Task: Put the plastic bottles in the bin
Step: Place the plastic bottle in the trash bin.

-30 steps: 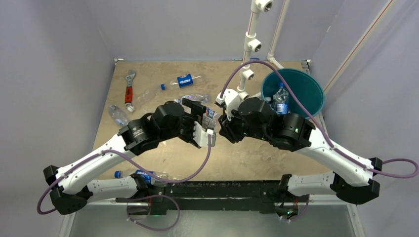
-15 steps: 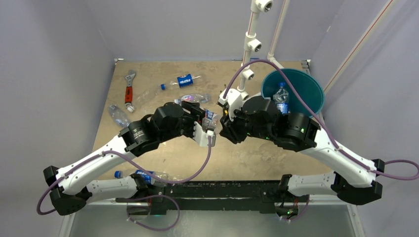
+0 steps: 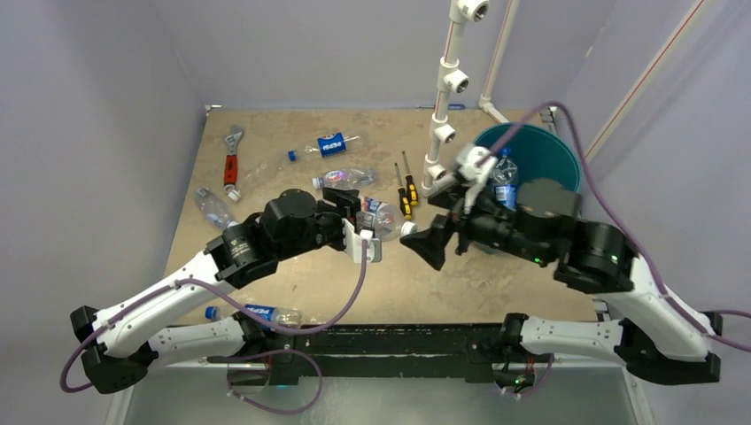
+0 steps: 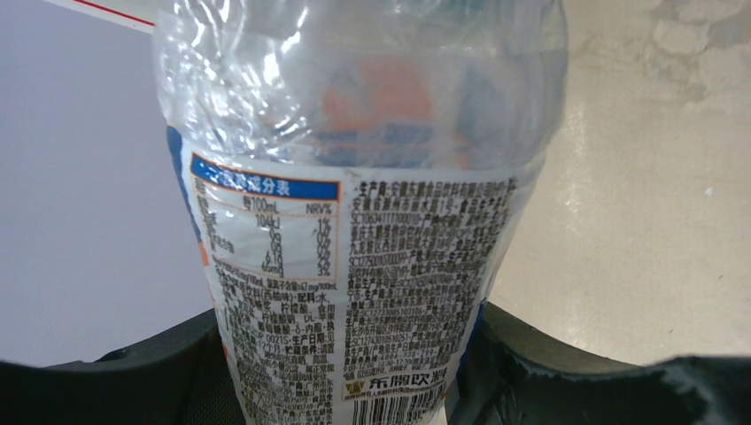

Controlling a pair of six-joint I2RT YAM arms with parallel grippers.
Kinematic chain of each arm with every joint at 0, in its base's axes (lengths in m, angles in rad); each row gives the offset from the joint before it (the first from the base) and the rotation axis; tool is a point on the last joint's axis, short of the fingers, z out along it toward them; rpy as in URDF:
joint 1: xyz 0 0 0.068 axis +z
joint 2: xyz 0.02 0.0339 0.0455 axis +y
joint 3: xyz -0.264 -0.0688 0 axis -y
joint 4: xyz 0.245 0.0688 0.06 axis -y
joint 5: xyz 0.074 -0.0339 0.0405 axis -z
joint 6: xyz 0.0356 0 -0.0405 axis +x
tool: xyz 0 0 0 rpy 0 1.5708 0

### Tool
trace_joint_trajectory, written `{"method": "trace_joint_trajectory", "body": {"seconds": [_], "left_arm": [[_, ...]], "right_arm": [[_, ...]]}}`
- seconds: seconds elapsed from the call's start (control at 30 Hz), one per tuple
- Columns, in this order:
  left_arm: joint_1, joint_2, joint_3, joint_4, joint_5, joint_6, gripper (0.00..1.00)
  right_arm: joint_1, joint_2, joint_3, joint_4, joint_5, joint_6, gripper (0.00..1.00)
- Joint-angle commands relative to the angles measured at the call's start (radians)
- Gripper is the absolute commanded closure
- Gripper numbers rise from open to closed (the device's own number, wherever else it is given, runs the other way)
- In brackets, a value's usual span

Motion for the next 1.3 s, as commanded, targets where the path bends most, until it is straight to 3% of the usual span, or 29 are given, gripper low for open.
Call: {"method": "trace_joint_trajectory", "body": {"seconds": [0.0,0.13,0.3,0.47,0.9,1.1,1.27], "left_arm": [[-0.005,-0.039,-0.031,0.137,0.130,-0.240,0.71],[-0.005,-0.073,-0.105,0.320,0.269,-0.541,0.77],[-0.005,-0.086,-0.191,0.571,0.350,-0.903,0.88],[-0.005,-0.076,-0.238,0.716,0.411,-1.110,0.91],[-0.005,-0.058,-0.230,0.694,0.446,-1.176,0.90],[-0.005,-0.073,-0.235,0.692,0.450,-1.168,0.90],[-0.005,-0.087,-0.248,0.695,0.443,-1.168,0.89]], "right_arm": [[0.005,-0.213,-0.130,0.341,0.067,0.037,0.01],[0.005,-0.452,-0.418,0.714,0.095,0.089,0.02],[0.005,-0.406,-0.426,0.740,0.123,0.087,0.04],[0.005,-0.348,-0.459,0.847,0.103,0.108,0.07],[0.005,-0.172,-0.410,0.984,0.011,0.118,0.20],[0.005,-0.107,-0.369,0.948,0.011,0.119,0.43],[0.005,-0.098,-0.365,0.934,0.007,0.128,0.67]]}}
